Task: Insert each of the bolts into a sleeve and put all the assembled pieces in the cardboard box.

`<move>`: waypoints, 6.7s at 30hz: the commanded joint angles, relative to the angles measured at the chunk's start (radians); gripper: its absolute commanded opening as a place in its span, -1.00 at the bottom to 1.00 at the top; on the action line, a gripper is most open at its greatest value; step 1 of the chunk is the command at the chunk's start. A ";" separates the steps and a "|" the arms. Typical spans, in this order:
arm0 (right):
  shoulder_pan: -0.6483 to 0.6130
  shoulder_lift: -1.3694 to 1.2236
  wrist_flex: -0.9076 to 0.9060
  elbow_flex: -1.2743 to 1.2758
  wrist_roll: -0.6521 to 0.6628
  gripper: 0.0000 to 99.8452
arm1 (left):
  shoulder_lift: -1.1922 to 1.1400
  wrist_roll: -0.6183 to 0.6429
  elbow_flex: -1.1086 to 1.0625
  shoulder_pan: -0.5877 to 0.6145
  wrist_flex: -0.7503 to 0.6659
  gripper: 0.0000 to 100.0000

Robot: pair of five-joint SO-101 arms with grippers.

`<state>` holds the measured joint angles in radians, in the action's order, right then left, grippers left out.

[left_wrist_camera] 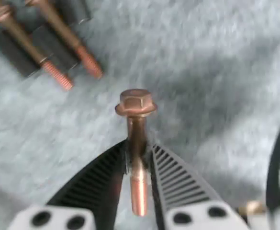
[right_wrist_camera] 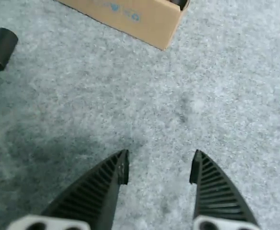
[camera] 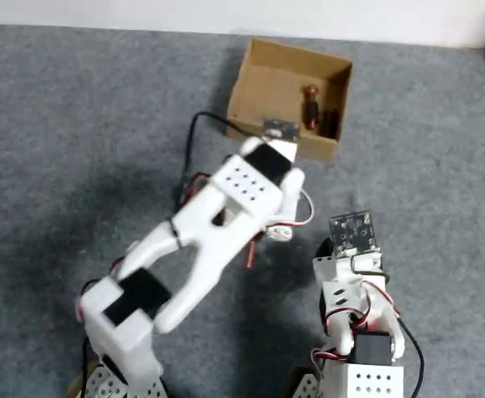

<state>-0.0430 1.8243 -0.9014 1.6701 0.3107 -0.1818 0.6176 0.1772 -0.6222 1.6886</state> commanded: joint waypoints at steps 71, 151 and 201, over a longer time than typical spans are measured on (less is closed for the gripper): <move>-0.636 -1.368 0.476 -0.889 -0.287 -0.61 | 1.842 -0.341 -1.394 0.734 -0.540 -0.99; -0.585 -2.018 0.019 -1.472 -0.474 -0.99 | 1.842 -0.334 -1.419 0.773 -0.578 -0.99; -0.785 0.016 0.133 -0.193 0.018 -0.99 | 1.842 -0.147 -1.495 0.143 -1.103 -0.99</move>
<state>-0.8209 1.8290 -0.7695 1.4799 0.3184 1.6517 0.4641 -1.3234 -0.4580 0.6130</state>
